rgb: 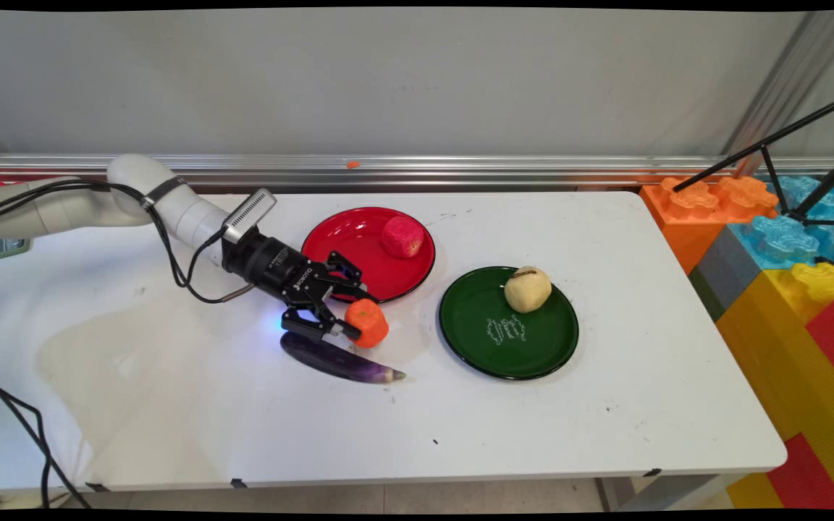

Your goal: Place the picked object on the table

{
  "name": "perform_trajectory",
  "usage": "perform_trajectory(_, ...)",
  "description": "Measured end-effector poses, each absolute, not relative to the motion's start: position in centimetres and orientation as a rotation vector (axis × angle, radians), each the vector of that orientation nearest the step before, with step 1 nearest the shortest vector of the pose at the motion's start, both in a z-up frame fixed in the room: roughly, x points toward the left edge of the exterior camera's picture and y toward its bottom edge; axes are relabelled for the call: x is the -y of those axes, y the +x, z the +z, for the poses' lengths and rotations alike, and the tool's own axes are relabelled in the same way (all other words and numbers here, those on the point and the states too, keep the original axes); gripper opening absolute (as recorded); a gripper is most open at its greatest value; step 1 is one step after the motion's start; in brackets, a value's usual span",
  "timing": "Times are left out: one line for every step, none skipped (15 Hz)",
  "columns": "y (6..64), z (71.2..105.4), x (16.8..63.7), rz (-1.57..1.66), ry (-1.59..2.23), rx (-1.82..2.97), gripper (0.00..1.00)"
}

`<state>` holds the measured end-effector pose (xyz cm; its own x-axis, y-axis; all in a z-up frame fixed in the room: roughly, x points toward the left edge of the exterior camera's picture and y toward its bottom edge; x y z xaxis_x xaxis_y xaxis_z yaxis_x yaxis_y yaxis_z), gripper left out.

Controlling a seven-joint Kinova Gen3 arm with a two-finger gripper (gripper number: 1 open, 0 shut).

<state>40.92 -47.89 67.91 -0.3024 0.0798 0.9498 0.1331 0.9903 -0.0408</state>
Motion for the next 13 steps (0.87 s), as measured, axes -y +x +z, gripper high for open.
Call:
perform_trajectory(41.0, 67.7, 48.1, -0.049, -0.155, 1.883, 0.00)
perform_trajectory(41.1, 67.5, 48.2, -0.046, -0.156, 1.885, 0.00)
perform_trajectory(41.1, 67.3, 48.3, -0.045, -0.157, 1.888, 0.00)
perform_trajectory(41.2, 67.1, 48.4, -0.044, -0.160, 1.892, 0.00)
perform_trajectory(41.3, 66.9, 48.4, -0.043, -0.161, 1.895, 0.00)
perform_trajectory(41.4, 66.7, 48.5, -0.043, -0.163, 1.898, 0.00)
perform_trajectory(41.4, 66.5, 48.5, -0.042, -0.165, 1.902, 0.00)
perform_trajectory(41.5, 66.2, 48.6, -0.040, -0.165, 1.907, 0.00)
perform_trajectory(41.5, 66.1, 48.6, -0.038, -0.165, 1.911, 0.00)
perform_trajectory(41.5, 65.9, 48.7, -0.037, -0.165, 1.915, 0.00)
perform_trajectory(41.6, 65.7, 48.7, -0.035, -0.165, 1.918, 1.00)
perform_trajectory(41.6, 65.6, 48.8, -0.032, -0.163, 1.921, 1.00)
perform_trajectory(41.6, 65.5, 48.9, -0.030, -0.163, 1.925, 1.00)
